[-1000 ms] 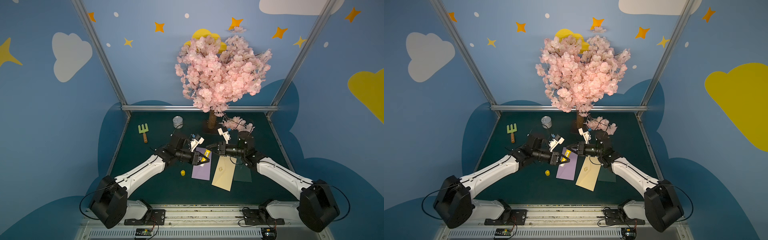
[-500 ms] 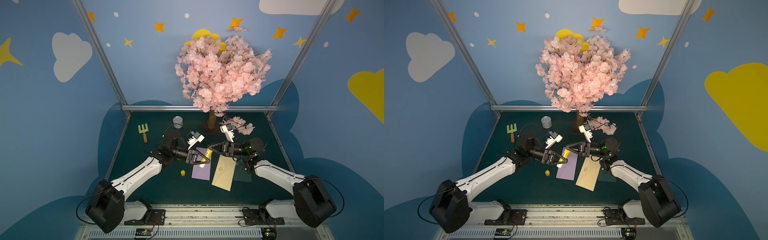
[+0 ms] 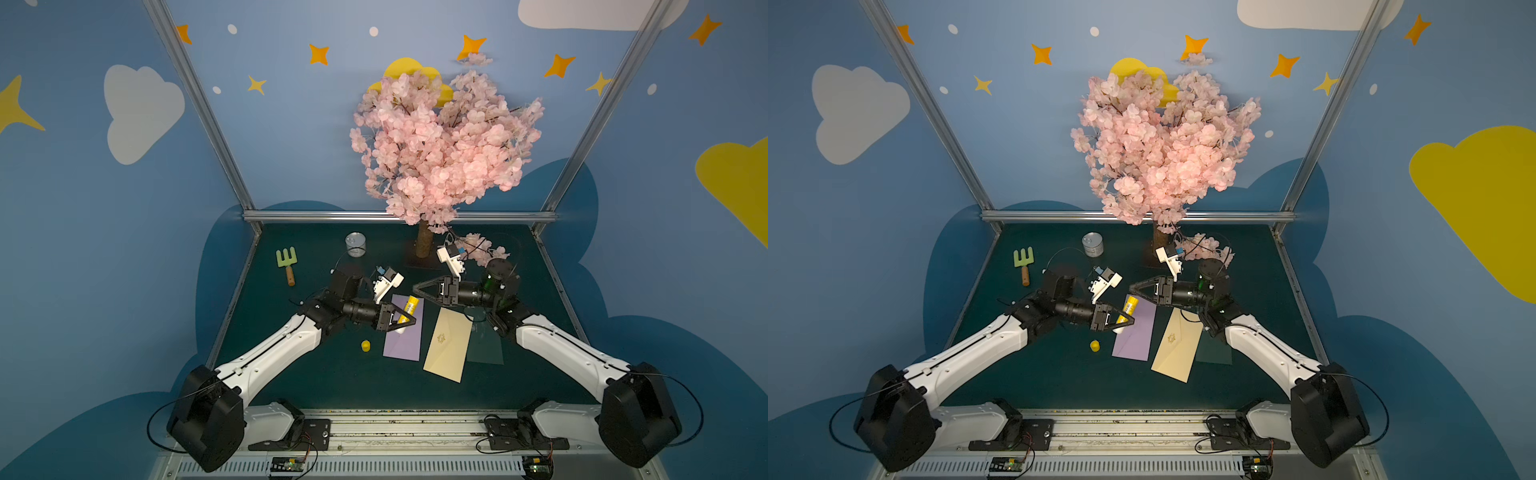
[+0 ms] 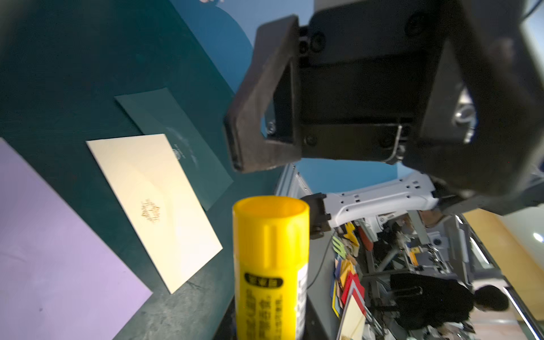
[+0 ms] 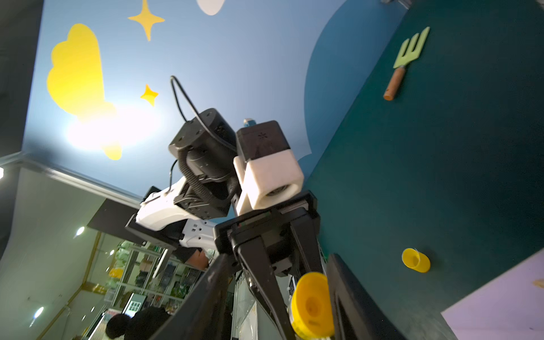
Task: Seal the envelope with a glue stick
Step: Screw the glue stick.
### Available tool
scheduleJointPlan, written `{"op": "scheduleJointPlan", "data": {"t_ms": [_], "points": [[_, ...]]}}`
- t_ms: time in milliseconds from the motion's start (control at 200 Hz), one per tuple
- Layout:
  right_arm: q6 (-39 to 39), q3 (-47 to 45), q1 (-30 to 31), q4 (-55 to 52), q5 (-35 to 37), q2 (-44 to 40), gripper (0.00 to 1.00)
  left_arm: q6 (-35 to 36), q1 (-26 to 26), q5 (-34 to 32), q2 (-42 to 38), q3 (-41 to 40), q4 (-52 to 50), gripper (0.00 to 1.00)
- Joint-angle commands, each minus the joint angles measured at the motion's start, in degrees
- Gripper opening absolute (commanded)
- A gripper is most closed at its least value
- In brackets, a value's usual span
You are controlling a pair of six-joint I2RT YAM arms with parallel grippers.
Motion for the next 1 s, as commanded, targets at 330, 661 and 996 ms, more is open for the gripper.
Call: {"op": "scheduleJointPlan", "data": {"t_ms": [330, 661, 996], "points": [[-4.6, 3.4, 2.5, -11.8, 7.1, 5.2, 0.47, 2.7, -1.2, -6.0, 1.8, 0.8, -1.6, 0.03], [-3.8, 4.4, 2.6, -10.3, 7.5, 5.6, 0.47, 2.4, -1.8, -5.6, 2.7, 0.6, -1.2, 0.03], [-3.7, 3.7, 2.9, -9.9, 6.4, 5.7, 0.31, 2.2, -1.9, -5.8, 2.8, 0.7, -1.0, 0.03]]}}
